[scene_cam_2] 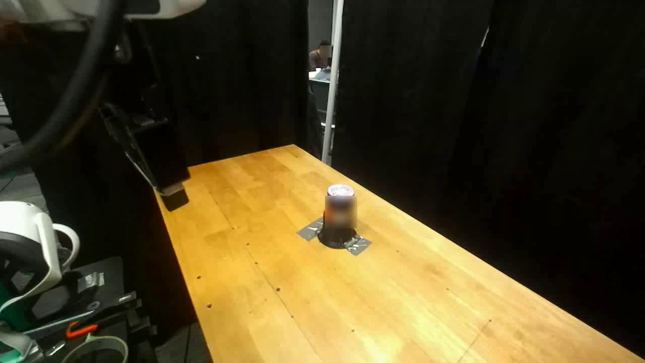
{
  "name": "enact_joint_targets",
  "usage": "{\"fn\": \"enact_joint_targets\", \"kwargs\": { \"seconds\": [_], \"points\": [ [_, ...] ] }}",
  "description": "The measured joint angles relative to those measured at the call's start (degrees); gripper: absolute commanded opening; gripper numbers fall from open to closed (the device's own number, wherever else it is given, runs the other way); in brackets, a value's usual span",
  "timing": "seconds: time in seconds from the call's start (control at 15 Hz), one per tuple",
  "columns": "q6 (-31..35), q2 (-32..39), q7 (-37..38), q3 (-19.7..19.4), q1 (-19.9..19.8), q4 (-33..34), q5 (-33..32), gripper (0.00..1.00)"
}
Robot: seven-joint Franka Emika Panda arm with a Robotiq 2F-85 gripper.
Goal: Place the band over the brown cup
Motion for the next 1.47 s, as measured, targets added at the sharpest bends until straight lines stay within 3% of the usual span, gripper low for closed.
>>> {"fn": "enact_joint_targets", "kwargs": {
  "seconds": [0.47,0.67,1.07,1.47],
  "points": [
    [0.08,0.37,0.01,0.0,0.0,0.18,0.0,1.0],
    [3.0,4.38,0.04,0.01,0.16,1.54,0.0,1.0],
    [15.2,24.2,0.01,0.11,3.23,8.83,1.77,1.0],
    [21.23,45.91,-1.71,2.08,5.56,23.45,9.36,1.0]
  ]
}}
